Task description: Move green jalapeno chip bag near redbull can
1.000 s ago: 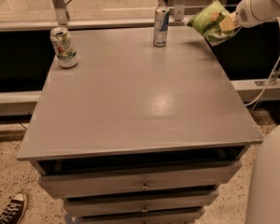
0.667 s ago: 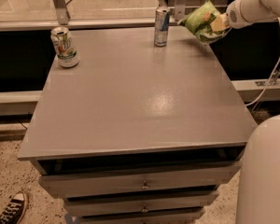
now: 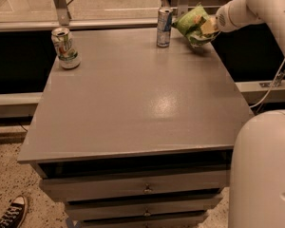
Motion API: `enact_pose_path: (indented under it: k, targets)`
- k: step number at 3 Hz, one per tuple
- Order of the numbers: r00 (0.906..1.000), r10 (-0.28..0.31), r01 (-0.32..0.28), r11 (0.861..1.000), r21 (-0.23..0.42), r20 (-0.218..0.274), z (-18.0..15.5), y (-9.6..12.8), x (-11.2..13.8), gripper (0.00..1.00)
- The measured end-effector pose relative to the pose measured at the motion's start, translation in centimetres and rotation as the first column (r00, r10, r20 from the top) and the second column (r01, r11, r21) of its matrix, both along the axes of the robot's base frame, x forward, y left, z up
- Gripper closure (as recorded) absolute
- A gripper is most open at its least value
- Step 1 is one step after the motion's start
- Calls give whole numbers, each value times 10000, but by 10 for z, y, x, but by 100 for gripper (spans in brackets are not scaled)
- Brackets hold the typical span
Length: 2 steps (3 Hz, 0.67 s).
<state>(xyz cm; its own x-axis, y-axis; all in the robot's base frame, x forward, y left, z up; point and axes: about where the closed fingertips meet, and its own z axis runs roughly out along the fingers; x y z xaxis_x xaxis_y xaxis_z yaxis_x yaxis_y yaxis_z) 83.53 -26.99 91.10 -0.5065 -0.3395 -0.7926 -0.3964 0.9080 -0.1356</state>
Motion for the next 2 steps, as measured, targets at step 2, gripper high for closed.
enact_pose_path:
  k: [2]
  targets:
    - [9981,520,-503,9975,499,-331,-15,35,8,61]
